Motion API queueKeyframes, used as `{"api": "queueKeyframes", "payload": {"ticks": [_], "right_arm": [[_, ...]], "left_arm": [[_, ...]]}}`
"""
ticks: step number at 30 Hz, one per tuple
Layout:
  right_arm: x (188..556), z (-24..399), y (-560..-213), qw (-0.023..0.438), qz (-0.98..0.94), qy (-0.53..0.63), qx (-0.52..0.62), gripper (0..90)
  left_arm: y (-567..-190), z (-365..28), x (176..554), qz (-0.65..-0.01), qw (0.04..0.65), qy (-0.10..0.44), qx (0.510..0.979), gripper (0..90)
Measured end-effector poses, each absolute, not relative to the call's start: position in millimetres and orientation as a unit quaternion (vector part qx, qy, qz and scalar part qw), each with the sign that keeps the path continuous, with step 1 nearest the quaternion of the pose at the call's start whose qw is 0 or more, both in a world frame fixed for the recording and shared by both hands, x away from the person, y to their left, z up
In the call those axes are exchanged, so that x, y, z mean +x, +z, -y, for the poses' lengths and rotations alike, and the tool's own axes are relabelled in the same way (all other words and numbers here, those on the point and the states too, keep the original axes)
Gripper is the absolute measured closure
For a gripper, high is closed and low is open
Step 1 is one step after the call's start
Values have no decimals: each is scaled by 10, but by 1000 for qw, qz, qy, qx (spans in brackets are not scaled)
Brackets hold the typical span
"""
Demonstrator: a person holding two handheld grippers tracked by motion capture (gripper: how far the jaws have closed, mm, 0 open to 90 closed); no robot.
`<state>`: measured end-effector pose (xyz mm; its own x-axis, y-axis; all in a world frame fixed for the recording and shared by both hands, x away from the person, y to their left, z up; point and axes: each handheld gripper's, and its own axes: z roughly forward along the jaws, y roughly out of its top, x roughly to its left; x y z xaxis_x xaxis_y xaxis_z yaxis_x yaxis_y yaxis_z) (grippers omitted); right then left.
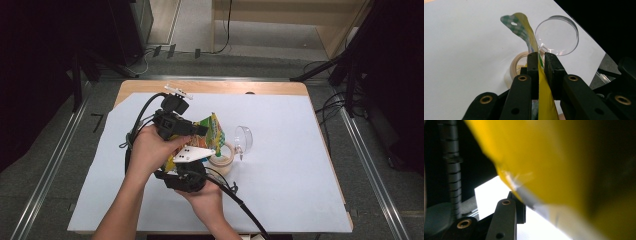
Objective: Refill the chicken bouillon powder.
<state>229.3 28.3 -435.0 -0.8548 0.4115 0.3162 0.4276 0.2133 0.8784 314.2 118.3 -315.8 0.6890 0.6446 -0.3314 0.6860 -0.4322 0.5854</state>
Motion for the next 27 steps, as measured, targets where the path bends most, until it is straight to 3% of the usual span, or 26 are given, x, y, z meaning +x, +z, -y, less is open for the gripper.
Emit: {"api": "queueKeyframes", "payload": {"ticks": [12,27], "right_arm": [[2361,-280,-4280,13,781,-557,-282,684],[2378,-305,-4306,8,783,-553,-284,684]], "left_arm": [[-3188,-1202,3367,-396,352,-77,845,815],[-3198,-1205,3323,-395,357,-51,845,817]]}}
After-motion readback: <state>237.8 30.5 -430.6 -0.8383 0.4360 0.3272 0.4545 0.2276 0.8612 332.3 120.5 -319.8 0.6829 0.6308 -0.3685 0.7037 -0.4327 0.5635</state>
